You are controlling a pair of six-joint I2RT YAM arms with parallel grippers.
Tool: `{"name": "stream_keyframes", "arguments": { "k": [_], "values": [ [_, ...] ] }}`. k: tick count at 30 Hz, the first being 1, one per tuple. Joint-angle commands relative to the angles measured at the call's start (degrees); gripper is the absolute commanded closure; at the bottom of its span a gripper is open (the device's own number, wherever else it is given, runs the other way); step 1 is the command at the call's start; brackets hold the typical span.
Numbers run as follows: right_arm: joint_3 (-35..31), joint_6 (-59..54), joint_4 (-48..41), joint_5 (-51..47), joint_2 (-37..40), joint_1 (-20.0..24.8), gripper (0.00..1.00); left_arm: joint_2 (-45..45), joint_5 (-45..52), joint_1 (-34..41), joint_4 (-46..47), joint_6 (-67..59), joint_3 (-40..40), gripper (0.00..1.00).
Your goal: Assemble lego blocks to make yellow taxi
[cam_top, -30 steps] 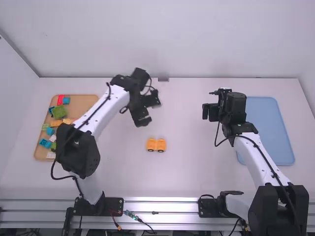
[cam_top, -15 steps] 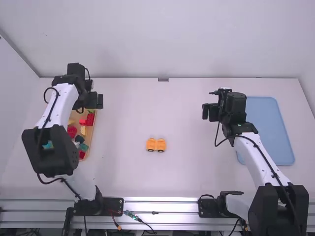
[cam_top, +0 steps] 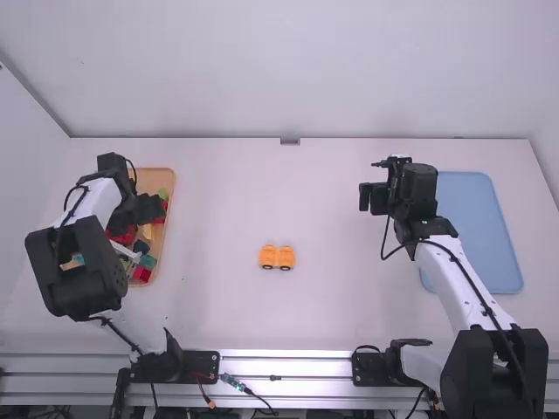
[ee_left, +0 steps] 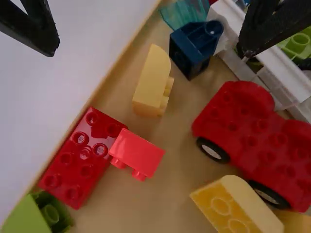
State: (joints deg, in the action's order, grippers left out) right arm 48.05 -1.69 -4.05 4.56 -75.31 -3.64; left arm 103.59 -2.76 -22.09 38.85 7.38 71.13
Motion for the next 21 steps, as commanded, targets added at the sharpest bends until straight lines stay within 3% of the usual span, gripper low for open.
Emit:
{"name": "stream_keyframes", "arguments": {
  "k": [1,5,11,17,21],
  "values": [
    [1.8,0.2,0.1,0.1,-0.2,-0.2,0.01,-1.6,0.8,0.4,-1.7,-3.5,-2.2,0.02],
    [1.8,0.4,0.1,0.1,-0.2,-0.2,0.01,-1.6,0.3,0.3,-8.0,-6.4,-5.8,0.09],
    [1.8,0.3,0.1,0.1,-0.2,-0.2,0.01,-1.6,0.2,0.4,-14.9,-10.1,-9.8,0.04],
    [1.8,0.4,0.0,0.1,-0.2,-0.2,0.01,-1.6,0.3,0.0,-20.8,-10.1,-12.4,0.13],
    [1.8,0.4,-0.6,0.1,-0.2,-0.2,0.01,-1.6,0.4,0.0,-22.2,-10.1,-13.1,0.11]
  ]
}}
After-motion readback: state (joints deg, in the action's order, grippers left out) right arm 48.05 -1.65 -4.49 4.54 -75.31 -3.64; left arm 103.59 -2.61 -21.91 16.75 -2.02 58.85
